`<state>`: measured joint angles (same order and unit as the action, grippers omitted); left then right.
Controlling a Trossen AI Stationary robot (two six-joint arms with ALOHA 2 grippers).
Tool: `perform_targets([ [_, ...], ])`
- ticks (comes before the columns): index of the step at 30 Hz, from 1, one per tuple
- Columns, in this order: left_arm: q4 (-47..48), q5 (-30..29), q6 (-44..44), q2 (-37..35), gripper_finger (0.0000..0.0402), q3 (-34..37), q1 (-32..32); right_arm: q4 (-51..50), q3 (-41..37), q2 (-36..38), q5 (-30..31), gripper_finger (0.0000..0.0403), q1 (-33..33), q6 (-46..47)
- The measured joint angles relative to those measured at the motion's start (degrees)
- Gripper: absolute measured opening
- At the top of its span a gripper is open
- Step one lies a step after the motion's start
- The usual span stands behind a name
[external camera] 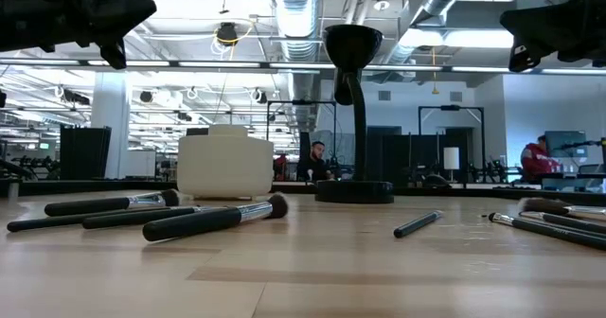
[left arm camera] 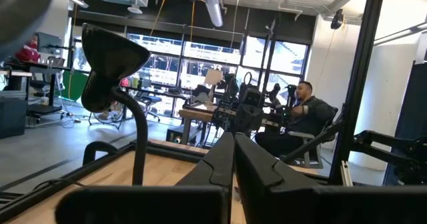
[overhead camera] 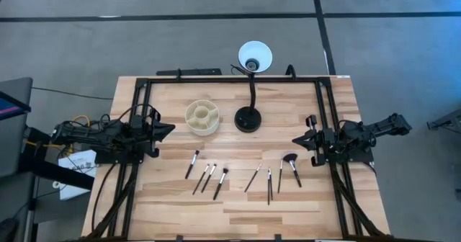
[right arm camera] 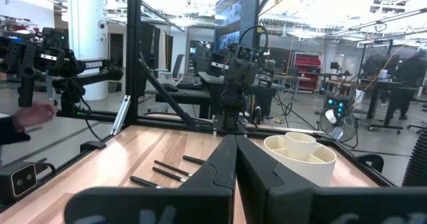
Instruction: Put items in baskets/containers
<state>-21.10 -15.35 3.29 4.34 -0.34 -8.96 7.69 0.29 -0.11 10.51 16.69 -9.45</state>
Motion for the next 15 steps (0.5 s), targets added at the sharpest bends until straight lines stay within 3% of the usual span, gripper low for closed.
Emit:
perform_targets([
  [15, -2.11, 0.02, 0.46, 0.0, 0.0011, 0.0, 0.01, 0.0, 0.0, -0.01, 0.01, 0.0, 0.01, 0.02],
])
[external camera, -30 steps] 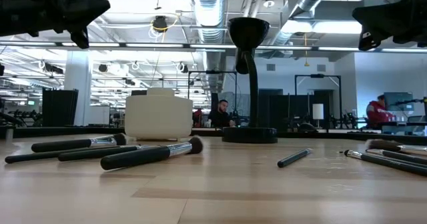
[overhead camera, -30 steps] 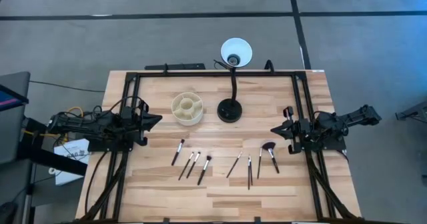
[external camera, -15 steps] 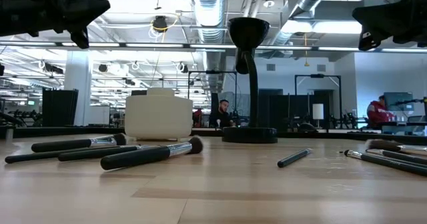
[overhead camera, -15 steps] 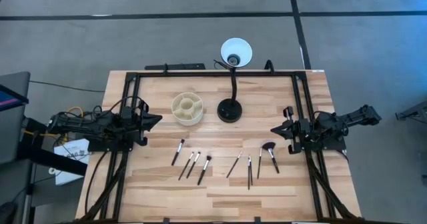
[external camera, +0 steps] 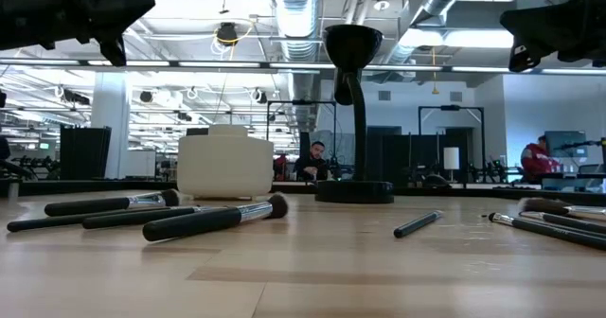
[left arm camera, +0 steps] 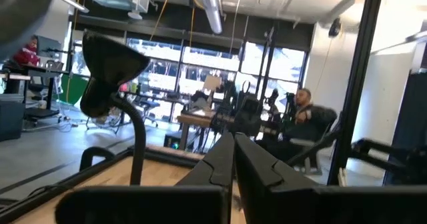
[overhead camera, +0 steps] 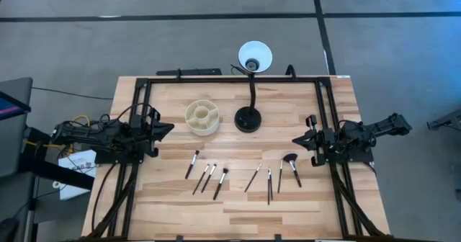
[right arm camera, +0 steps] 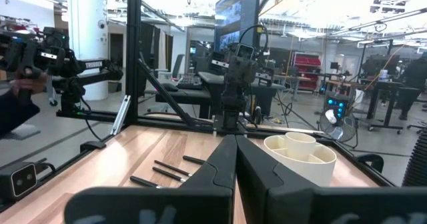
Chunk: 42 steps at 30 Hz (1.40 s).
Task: Put items in baskets/containers
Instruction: Put foundation brush into the pen organizer
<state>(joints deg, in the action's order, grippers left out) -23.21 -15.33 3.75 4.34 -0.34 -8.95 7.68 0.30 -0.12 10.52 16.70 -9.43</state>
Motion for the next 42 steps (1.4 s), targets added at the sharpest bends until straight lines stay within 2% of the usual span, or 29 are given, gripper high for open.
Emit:
perform_targets([
  [4, -3.05, -0.96, -1.81, 0.0, 0.0012, 0.0, 0.07, 0.01, -0.02, 0.01, 0.0, 0.0, 0.0, -0.01],
  [7, -3.25, -4.37, -3.28, 0.88, 0.0025, 0.0, 0.07, 0.01, -0.01, 0.01, 0.0, 0.0, -0.01, -0.01],
  [10, -3.22, -8.18, -5.12, 3.67, 0.0055, -1.17, 0.07, 0.02, -0.01, 0.02, 0.0, 0.0, 0.0, -0.02],
  [14, -3.64, -11.01, -7.91, 9.8, 0.0106, -6.51, 0.07, 0.86, -0.02, 0.02, 0.05, 0.0, -0.34, -1.25],
  [17, -3.58, -11.92, -7.81, 15.74, 0.0137, -10.43, 0.07, 4.16, -0.02, 0.0, -0.06, 0.0, -0.34, 3.52],
  [20, -2.08, -11.15, -3.38, 21.95, 0.0154, -11.38, -0.36, 7.17, 0.0, 0.0, -0.03, 0.0, -0.34, 12.82],
  [23, -1.49, -11.17, 1.71, 29.82, 0.0159, -10.61, -0.98, 9.7, 0.14, 0.0, -0.03, 0.0, -0.34, 17.63],
  [26, -1.25, -11.21, 8.02, 37.53, 0.0159, -10.12, -2.61, 9.52, 0.34, -0.02, 0.72, 0.0, -0.72, 16.26],
  [31, -1.04, -11.73, 13.21, 46.96, 0.0159, -10.73, -6.56, 8.6, 0.59, -0.35, 7.73, 0.0006, -2.03, 14.19],
  [35, 1.47, -11.91, 20.31, 51.12, 0.0159, -12.66, -9.44, 5.8, 0.6, -4.01, 10.03, 0.0039, -4.04, 18.23],
  [39, 11.05, -10.73, 27.9, 53.18, 0.0159, -14.16, -12.39, 8.06, 0.72, -8.94, 10.02, 0.0086, -5.68, 20.31],
  [42, 18.58, -7.33, 36.5, 53.27, 0.0159, -14.52, -13.1, 12.43, 0.72, -12.73, 10.0, 0.0115, -6.07, 21.63],
])
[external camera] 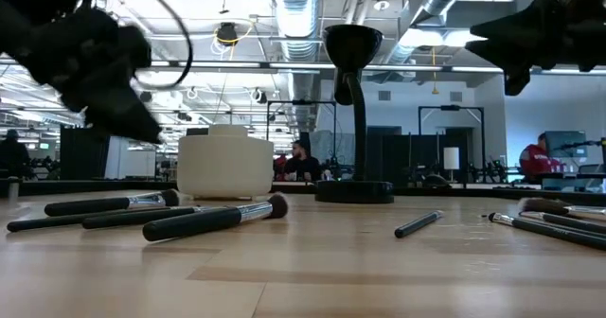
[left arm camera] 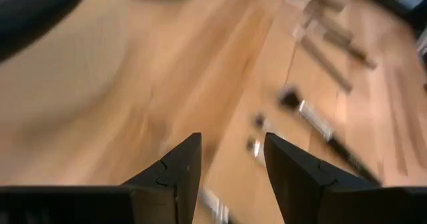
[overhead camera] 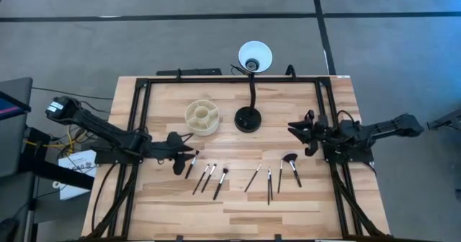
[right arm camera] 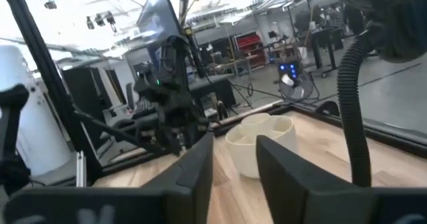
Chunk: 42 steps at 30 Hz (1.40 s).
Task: Put items in baskets/containers
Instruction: Put foundation brush into the pen organizer
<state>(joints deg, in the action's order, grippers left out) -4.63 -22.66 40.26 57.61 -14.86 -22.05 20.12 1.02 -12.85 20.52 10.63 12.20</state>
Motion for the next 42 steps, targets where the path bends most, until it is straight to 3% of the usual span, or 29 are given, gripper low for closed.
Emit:
perform_targets([
  [4, 4.28, 1.7, 5.54, 2.0, 0.0159, 0.05, -0.6, 6.49, 0.09, -3.58, -0.05, 0.0139, 0.03, -0.08],
  [8, 4.03, -0.79, 7.22, 7.19, 0.0159, 0.45, -0.56, 10.31, 0.09, -5.31, -0.11, 0.0151, 0.19, -0.92],
  [13, -3.11, -1.2, 8.23, 13.58, 0.0155, 0.47, -0.58, 12.64, 0.11, -5.52, -0.1, 0.0151, 0.16, -5.6],
  [33, -10.96, -3.48, 8.05, 16.82, 0.0148, 0.47, -0.38, 13.34, 0.15, -5.52, 0.41, 0.0138, -6.08, -6.73],
  [42, -20.02, -4.69, 7.99, 26.84, 0.0148, 0.43, -0.39, 13.33, 0.17, -5.52, 0.38, 0.0134, -7.41, -6.73],
])
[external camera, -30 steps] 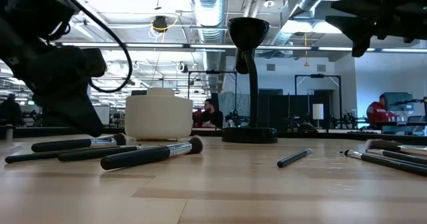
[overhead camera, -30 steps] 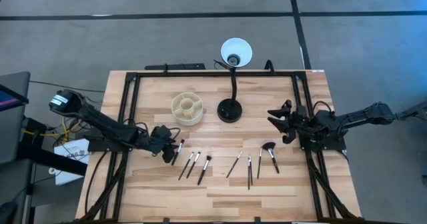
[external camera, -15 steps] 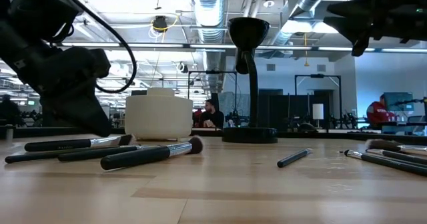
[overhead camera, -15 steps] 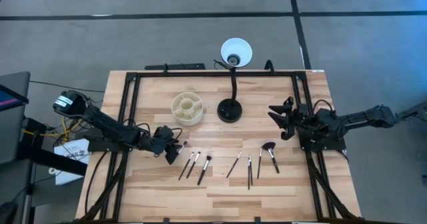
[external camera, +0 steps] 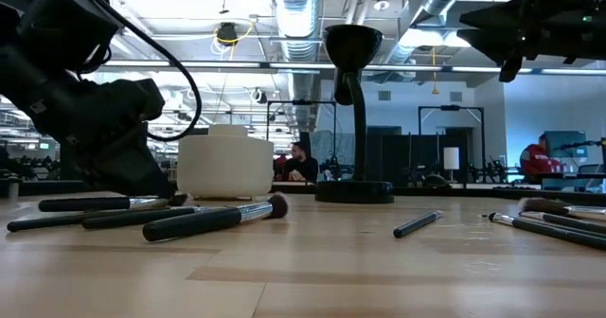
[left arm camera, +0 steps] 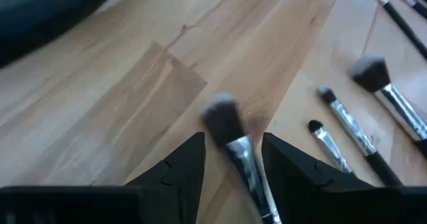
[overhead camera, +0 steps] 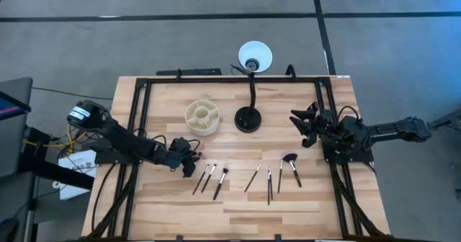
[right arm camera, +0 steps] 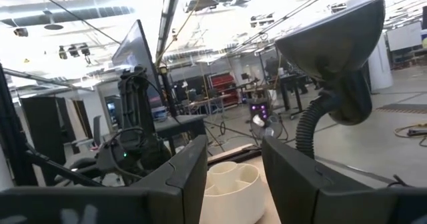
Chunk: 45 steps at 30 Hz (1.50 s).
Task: Put items in baskets/containers
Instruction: Put foundation brush into the pen organizer
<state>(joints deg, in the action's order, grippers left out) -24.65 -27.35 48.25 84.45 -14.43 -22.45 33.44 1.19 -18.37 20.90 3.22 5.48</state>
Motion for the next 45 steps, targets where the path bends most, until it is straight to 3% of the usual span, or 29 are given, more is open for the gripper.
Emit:
perform_targets([
  [7, -2.42, -1.18, -0.04, 3.47, 0.0129, -0.16, 0.01, -0.02, 0.02, 0.0, -0.08, 0.0134, 0.0, -0.01],
  [14, -2.5, -1.52, 0.24, 3.58, 0.0022, -0.14, 0.1, -0.03, 0.02, 0.0, -0.06, 0.0134, 0.0, 0.0],
  [22, -1.71, -2.79, -0.63, 0.62, 0.0025, 0.23, 0.03, -0.03, 0.02, 0.0, -0.06, 0.0134, 0.0, 0.03],
  [28, -2.66, -9.08, -10.71, -11.55, 0.002, 0.16, 0.02, -0.01, 0.02, 0.0, -0.06, 0.0134, 0.0, 0.04],
  [36, -4.86, -20.66, -33.73, -29.69, 0.0017, 0.14, 1.78, 0.01, 0.02, 0.0, -0.06, 0.0134, 0.0, 0.03],
  [41, -11.2, -18.48, -45.52, -32.47, 0.002, 0.12, 8.73, 3.29, 0.02, 0.0, -0.03, 0.0134, 0.0, 0.0],
  [45, -21.26, -9.79, -51.86, -29.79, 0.0017, 0.12, 16.58, 5.48, 0.02, -0.56, -0.03, 0.0134, 0.0, 0.01],
])
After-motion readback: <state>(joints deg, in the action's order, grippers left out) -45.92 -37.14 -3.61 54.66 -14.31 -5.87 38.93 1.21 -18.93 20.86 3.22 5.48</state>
